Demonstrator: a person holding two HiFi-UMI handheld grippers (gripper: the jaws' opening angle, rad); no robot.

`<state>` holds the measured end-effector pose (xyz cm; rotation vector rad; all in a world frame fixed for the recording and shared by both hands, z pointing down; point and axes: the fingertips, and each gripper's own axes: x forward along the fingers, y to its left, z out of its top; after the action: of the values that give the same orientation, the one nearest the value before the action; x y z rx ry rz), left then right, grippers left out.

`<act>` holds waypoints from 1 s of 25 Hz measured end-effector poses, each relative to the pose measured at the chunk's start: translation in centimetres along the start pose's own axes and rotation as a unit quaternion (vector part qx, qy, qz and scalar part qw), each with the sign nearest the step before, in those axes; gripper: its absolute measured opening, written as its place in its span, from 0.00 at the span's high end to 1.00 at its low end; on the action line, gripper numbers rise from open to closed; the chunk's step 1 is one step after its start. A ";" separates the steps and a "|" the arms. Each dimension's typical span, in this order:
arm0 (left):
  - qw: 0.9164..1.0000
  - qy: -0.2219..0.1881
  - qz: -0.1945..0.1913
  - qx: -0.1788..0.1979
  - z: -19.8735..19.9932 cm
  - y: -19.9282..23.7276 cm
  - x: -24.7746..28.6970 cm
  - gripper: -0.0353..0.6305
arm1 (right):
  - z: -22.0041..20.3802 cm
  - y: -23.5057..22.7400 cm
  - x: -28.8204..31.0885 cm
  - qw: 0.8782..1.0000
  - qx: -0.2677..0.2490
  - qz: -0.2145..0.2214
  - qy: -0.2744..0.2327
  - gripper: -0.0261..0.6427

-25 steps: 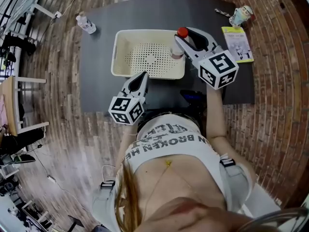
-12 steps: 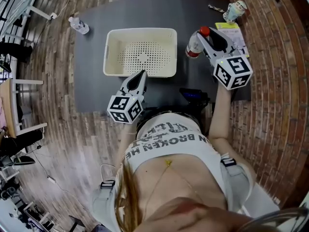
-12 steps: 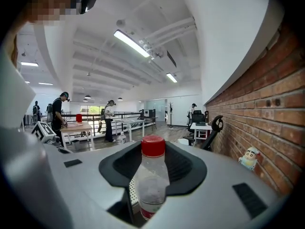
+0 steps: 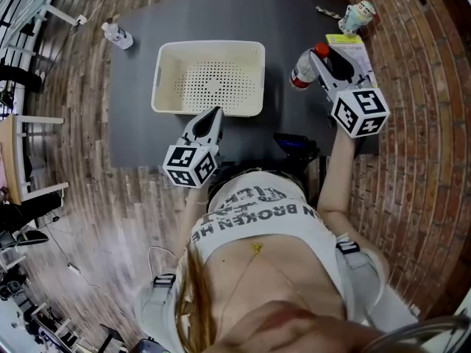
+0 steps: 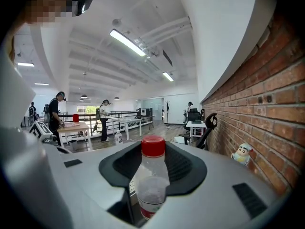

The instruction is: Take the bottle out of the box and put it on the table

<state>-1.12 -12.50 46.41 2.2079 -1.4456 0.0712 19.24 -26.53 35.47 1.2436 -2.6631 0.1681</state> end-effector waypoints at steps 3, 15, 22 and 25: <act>1.000 0.000 0.002 0.000 -0.2 -0.1 0.0 0.94 | -0.2 -0.2 -0.1 1.000 0.002 0.000 0.001 0.74; 1.000 -0.001 0.009 -0.003 -0.3 -0.1 0.1 0.94 | -1.3 -1.1 0.2 1.000 0.006 -0.003 0.014 0.74; 1.000 0.002 0.008 -0.002 -0.2 0.0 0.6 0.94 | -3.6 -1.7 0.8 0.999 0.003 -0.007 0.039 0.74; 1.000 0.005 0.006 -0.002 -0.2 0.0 0.8 0.94 | -5.5 -1.7 1.2 0.998 -0.004 -0.009 0.059 0.74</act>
<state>-0.77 -13.09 46.84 2.1941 -1.4523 0.0828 20.54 -27.53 41.12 1.2155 -2.5503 0.2208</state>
